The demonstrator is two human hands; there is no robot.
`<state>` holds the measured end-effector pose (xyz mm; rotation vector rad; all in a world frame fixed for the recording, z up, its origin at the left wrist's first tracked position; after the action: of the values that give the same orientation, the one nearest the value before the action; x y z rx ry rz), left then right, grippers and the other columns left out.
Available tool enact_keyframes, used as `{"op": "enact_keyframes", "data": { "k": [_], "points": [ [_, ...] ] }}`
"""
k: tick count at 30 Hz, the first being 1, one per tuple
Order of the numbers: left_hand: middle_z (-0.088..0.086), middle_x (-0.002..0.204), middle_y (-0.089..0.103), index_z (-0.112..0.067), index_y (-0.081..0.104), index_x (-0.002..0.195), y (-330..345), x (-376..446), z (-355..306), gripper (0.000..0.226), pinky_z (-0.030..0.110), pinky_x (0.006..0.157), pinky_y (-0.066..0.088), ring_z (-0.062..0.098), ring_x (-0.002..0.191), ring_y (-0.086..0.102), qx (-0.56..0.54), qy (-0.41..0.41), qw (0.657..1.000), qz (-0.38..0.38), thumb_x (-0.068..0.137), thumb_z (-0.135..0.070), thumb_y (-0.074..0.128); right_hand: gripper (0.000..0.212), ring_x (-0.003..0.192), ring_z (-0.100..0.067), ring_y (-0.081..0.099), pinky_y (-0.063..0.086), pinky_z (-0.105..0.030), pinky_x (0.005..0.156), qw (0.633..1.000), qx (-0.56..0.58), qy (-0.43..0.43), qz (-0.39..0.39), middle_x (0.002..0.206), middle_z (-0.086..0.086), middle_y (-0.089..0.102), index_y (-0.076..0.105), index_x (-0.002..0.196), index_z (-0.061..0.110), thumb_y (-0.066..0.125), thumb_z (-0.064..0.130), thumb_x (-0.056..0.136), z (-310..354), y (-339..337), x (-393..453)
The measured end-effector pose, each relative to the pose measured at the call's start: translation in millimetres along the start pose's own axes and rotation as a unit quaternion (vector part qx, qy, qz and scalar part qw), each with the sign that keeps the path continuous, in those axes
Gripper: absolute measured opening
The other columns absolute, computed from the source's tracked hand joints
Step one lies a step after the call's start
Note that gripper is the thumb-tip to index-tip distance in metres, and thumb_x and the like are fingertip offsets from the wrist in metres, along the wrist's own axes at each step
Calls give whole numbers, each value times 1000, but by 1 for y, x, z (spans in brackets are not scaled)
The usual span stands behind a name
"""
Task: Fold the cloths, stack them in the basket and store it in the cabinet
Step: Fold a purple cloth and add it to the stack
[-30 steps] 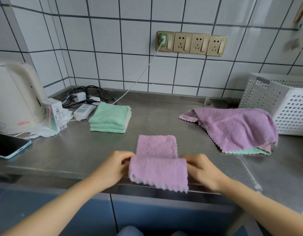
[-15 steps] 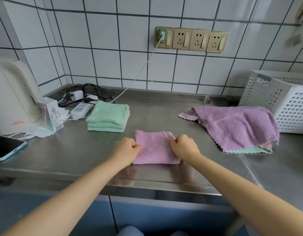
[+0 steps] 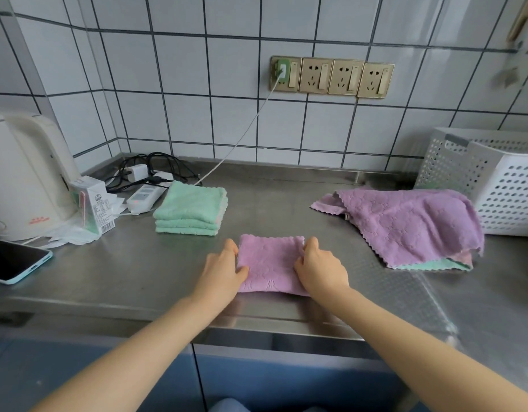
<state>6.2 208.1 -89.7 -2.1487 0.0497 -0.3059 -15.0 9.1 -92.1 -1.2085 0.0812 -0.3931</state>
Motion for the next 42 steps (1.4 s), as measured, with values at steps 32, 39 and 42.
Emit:
{"op": "enact_keyframes", "data": {
  "k": [32, 39, 42],
  "points": [
    [4, 107, 69, -18, 53, 122, -41, 60, 12, 56, 35, 85, 55, 13, 90, 70, -658, -82, 749, -6, 78, 16, 60, 48, 92, -18, 49, 33, -23, 78, 943, 306, -129, 30, 107, 8, 49, 21, 145, 35, 39, 29, 100, 48, -10, 7],
    [3, 107, 67, -15, 63, 116, -122, 125, 79, 44, 33, 89, 52, 19, 104, 64, -527, -44, 836, -150, 82, 13, 59, 59, 105, -16, 48, 35, -22, 90, 893, 416, -170, -2, 126, 4, 51, 36, 139, 28, 38, -1, 88, 169, -20, 77],
    [0, 106, 68, -19, 69, 102, -133, 148, 108, 31, 12, 82, 47, 10, 98, 63, -405, -29, 894, -188, 86, 5, 59, 50, 107, -25, 55, 39, -20, 88, 907, 387, -167, -9, 120, -11, 61, 55, 125, 17, 35, -4, 84, 207, 1, 103]
  ]
}}
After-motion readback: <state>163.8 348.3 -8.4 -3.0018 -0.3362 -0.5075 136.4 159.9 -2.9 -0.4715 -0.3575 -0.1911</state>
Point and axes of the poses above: each hand's wrist, its own x-axis towards the middle knuckle, its own y-axis out of the palm, z = x × y, the point moved 7 cm from there along x, towards the middle knuckle
